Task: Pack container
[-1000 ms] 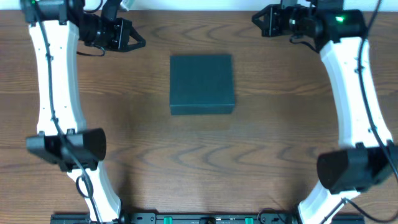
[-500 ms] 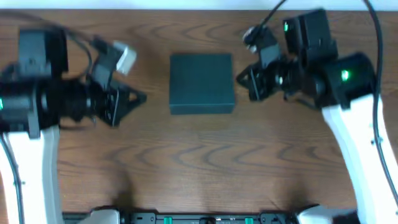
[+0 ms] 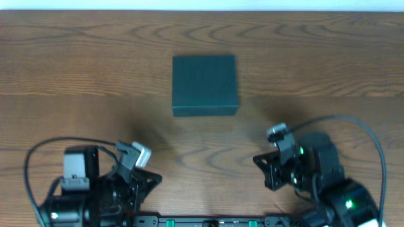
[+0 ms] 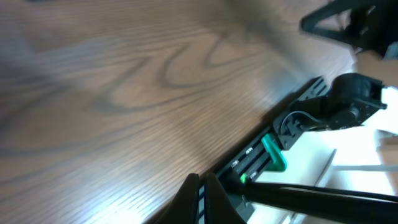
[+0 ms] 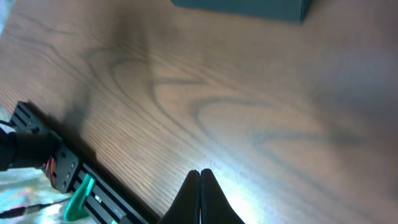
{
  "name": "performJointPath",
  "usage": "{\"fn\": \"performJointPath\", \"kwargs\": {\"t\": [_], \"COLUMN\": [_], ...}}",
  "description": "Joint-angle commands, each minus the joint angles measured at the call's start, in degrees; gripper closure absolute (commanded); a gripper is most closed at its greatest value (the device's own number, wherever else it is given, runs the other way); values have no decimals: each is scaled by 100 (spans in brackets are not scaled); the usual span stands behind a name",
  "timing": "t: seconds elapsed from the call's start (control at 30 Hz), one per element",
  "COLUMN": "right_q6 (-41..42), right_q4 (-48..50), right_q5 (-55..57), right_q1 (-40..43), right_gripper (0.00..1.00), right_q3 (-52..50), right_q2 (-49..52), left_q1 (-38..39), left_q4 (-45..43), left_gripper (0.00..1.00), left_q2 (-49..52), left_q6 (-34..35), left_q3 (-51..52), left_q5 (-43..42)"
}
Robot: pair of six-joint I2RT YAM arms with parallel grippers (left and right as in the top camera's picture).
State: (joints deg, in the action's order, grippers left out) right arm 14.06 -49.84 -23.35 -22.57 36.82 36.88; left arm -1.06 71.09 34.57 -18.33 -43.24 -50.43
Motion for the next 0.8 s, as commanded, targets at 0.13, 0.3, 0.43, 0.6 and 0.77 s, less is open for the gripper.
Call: {"fn": "performJointPath", "kwargs": {"t": [0.13,0.3,0.43,0.6,0.77], "right_q6": [931,927,927,925,927], "right_q4": [525,682,678,675,675], "right_q5": [-396,-219,109,90,90], "right_q1": [-50,-50,-50,-50,-50], "right_gripper": [98,30,1,1,1], "right_q3": [-1143,-1200,-1241,-1241,-1241], "right_q2": [-1222,-1250,-1250,-1250,-1250], "left_q1": [-4,-4,-4,-4,-4], "left_q4": [-608,-1080,-1471,-1478,-1478], "left_gripper": [94,76,5,5,5], "left_q2": [-879,-883,-881,-881,-881], "left_q6": [787,1082,1263,1279,1279], "left_q3": [1436,1561,1561,1561,1561], "left_q5": [-662,-595,-597,-590,-590]}}
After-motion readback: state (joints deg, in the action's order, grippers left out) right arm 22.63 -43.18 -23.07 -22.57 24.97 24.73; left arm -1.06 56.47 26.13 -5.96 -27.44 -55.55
